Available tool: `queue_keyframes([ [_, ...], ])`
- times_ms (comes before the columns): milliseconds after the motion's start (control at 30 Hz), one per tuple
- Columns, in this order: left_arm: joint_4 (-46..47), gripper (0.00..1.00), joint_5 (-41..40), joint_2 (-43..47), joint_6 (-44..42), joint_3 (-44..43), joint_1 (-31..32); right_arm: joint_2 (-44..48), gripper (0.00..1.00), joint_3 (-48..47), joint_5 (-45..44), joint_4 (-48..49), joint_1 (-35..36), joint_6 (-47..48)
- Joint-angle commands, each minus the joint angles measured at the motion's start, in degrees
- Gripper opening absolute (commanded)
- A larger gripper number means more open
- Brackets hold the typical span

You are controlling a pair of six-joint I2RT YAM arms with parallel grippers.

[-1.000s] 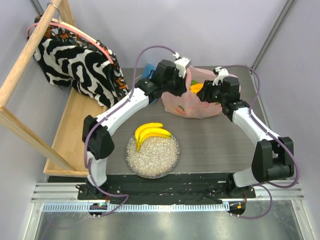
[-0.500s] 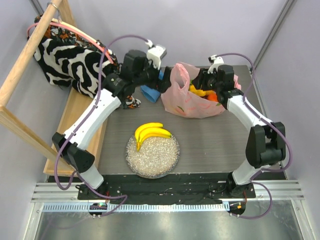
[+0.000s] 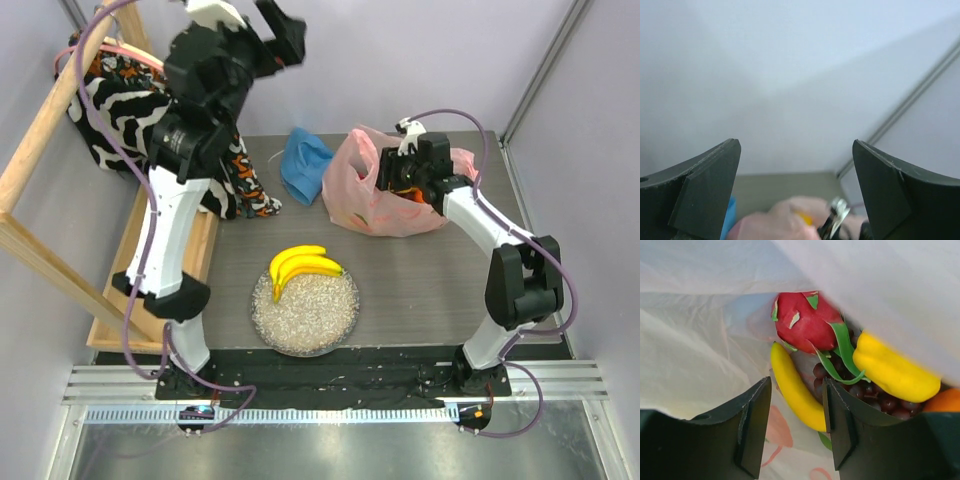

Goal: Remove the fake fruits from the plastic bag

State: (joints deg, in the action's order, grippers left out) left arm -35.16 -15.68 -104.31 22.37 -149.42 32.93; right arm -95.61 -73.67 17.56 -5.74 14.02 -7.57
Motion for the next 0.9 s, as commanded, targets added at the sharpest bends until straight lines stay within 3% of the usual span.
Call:
queue_keyframes([
  [0,7.3,1.0,-4.5,-8.3,9.5,-18.6,-3.6,-4.8,0.53,-4.9,2.2,-1.6,-0.1,1.4],
  [133,6.9,1.0,-7.9,-14.4,8.5,-28.0,-3.0,-6.3,0.54,-3.2,1.1,2.8,0.0,-2.1],
  [433,10.9,1.0,-6.9,-14.3,3.1,-28.0,-2.1,-4.1,0.55,-0.8,-0.2,4.3,1.4,-1.0],
  [633,6.9,1.0,-5.7,-13.5,-1.5,-27.9,-0.9,-5.7,0.55,-2.1,-0.6,7.2,1.8,-0.7],
  [733,0.1,1.0,-13.6,-9.4,0.5,-17.2,-0.9,-7.4,0.54,-4.4,-1.4,7.2,2.4,0.2],
  [767,1.0,1.0,-14.6,-4.7,-1.3,-4.2,-1.0,-8.2,0.54,-6.6,-1.5,6.7,2.6,0.3],
  [867,1.0,1.0,-12.8,2.4,-5.3,11.1,-1.3,-9.2,0.54,-10.2,-1.9,4.3,3.4,1.4],
])
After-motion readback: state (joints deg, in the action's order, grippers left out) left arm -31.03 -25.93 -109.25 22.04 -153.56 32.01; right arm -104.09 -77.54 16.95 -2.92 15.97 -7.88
